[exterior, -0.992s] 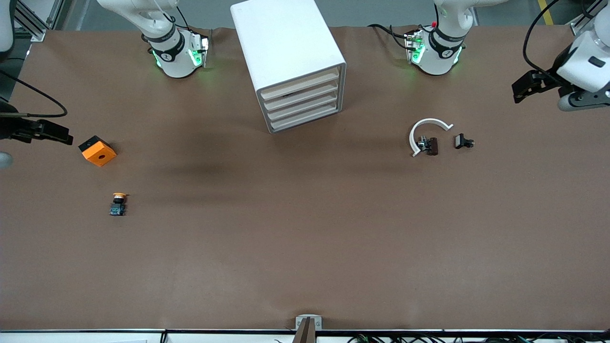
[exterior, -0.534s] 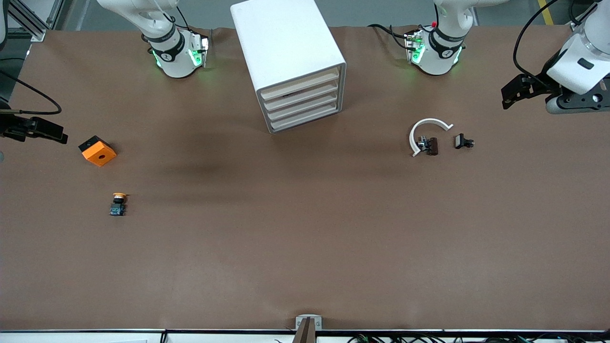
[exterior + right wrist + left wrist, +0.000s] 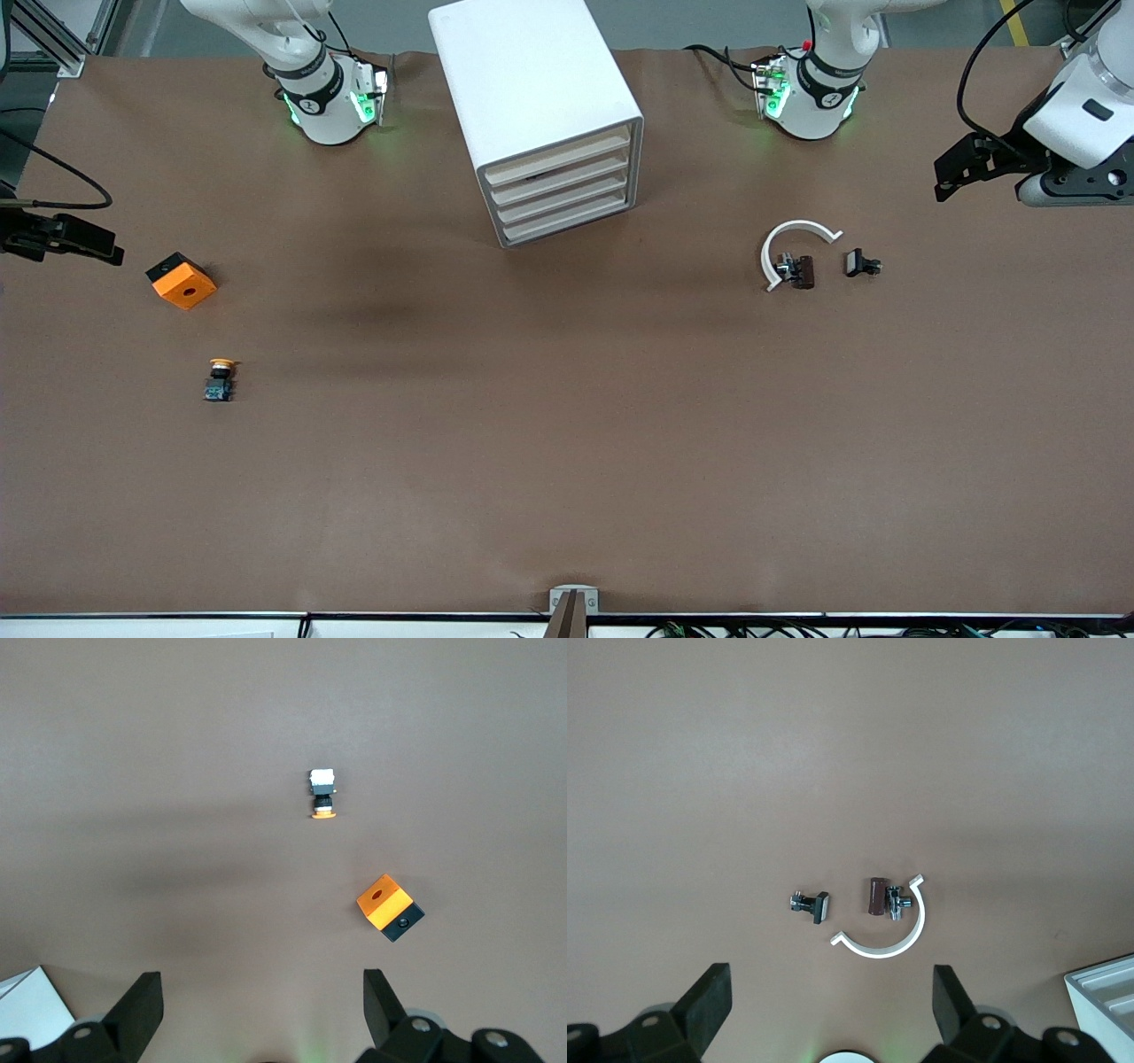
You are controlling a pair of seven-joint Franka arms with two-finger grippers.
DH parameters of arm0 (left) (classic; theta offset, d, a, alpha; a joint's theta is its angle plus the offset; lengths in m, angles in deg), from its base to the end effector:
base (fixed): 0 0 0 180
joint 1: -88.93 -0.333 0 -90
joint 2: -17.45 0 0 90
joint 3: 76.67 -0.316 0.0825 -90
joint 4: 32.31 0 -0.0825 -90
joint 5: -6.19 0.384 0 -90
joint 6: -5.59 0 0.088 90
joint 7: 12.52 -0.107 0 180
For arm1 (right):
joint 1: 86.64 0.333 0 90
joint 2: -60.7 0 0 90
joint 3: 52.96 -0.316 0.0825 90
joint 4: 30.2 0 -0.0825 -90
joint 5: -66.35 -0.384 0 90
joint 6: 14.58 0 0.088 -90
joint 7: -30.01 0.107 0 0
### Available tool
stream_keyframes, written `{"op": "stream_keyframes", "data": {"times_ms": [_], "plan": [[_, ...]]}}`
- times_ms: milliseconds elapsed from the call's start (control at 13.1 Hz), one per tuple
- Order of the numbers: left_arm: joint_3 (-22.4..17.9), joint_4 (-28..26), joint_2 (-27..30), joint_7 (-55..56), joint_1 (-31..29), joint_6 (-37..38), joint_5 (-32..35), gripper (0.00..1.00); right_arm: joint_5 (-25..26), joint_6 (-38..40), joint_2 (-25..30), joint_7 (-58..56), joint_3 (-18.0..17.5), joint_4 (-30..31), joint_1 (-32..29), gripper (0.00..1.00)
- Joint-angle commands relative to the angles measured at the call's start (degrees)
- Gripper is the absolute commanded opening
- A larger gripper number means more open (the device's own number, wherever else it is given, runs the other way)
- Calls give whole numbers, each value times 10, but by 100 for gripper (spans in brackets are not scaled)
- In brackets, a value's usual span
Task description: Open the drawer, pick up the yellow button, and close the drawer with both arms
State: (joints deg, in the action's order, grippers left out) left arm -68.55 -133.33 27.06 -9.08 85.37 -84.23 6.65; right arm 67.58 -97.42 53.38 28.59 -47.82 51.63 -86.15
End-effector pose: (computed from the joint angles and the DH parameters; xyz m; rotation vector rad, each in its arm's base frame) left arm 0.4980 -0.0447 0.6211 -3.1076 0.0269 0.0422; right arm 0.5786 -0.0460 0.6084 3.1085 -0.0898 -0.1731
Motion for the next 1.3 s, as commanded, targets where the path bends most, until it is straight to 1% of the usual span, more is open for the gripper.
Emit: {"op": "stream_keyframes", "data": {"times_ms": [0,153,915,1068,1220], "plan": [[-2,8,5,-19,-21,2,-10,100,-9,-15,5,0,0,-4,0,100],[-2,17,1,-21,-22,2,-13,100,-8,-16,5,0,-1,-5,0,100],[-3,17,2,-21,-25,1,-27,100,-8,-15,8,-1,2,-6,0,100],[-3,22,-6,-21,-39,-3,-27,100,-8,-15,17,-1,2,-4,0,100],[-2,36,-19,-22,-38,-3,-23,100,-8,-15,20,-1,2,-1,0,100]]}}
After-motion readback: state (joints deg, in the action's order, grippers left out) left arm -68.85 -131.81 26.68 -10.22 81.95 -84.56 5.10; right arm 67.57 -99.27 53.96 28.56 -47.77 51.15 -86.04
